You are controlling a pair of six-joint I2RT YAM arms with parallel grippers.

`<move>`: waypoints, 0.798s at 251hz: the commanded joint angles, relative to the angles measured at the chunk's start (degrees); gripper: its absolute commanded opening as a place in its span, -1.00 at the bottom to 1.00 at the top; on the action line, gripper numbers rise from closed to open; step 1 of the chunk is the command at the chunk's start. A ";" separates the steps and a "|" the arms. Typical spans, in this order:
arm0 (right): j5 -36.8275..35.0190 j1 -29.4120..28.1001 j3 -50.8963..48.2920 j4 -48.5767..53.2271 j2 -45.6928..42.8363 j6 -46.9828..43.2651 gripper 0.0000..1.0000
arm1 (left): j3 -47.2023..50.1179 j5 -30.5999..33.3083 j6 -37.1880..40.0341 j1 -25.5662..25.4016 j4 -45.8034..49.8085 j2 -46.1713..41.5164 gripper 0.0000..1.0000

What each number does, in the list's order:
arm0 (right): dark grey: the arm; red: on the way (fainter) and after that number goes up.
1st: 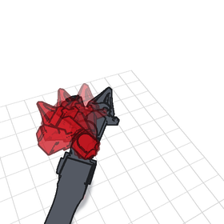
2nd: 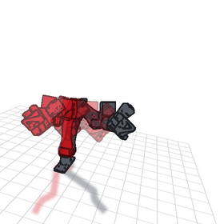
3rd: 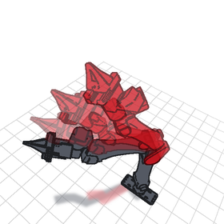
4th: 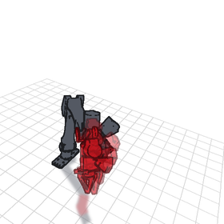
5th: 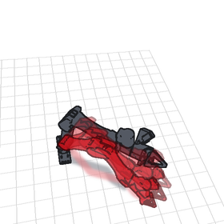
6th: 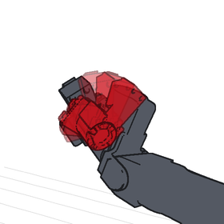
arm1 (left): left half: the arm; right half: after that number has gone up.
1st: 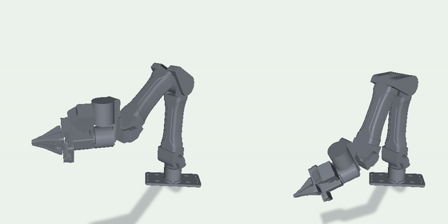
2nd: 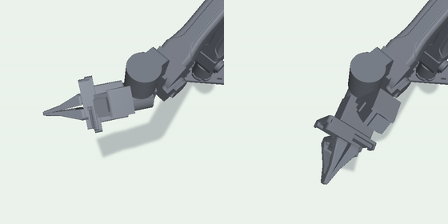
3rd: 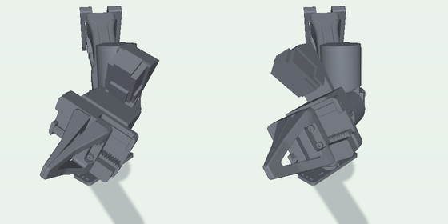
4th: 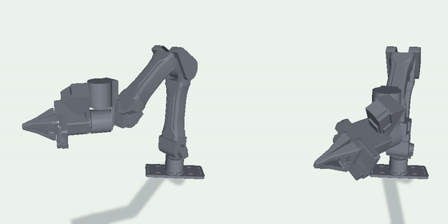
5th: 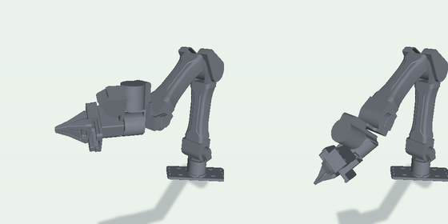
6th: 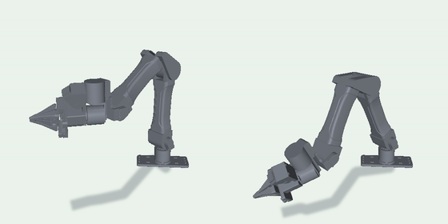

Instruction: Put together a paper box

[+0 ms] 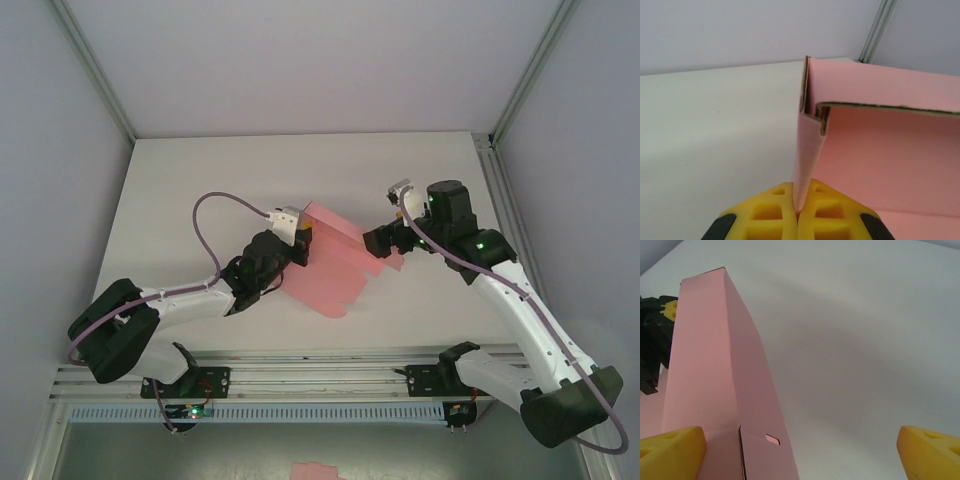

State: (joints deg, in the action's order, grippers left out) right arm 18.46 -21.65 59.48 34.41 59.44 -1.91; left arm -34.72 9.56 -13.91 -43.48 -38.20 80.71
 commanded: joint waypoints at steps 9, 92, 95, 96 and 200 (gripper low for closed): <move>-7.57 -1.93 0.35 1.67 0.64 -3.02 0.95 | -1.64 0.01 -0.68 -0.54 -2.92 -2.69 -1.00; -9.85 0.17 6.76 12.51 -3.09 -7.02 0.83 | -2.01 2.89 3.69 -0.50 2.93 -3.36 -1.00; -9.47 0.08 6.78 12.67 -3.29 -7.51 0.82 | -2.25 3.18 3.65 -0.51 3.57 -3.36 -1.00; -9.35 0.01 6.78 12.64 -3.37 -7.68 0.82 | -2.31 3.31 3.59 -0.49 3.79 -3.36 -1.00; -30.42 -17.61 10.99 8.24 4.42 -23.02 0.47 | -8.70 4.18 -1.29 -0.59 20.26 -5.63 -1.00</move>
State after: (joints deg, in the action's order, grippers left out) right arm 2.57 -35.81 66.39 43.11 57.84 -19.88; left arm -40.32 12.32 -12.58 -43.55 -24.18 77.69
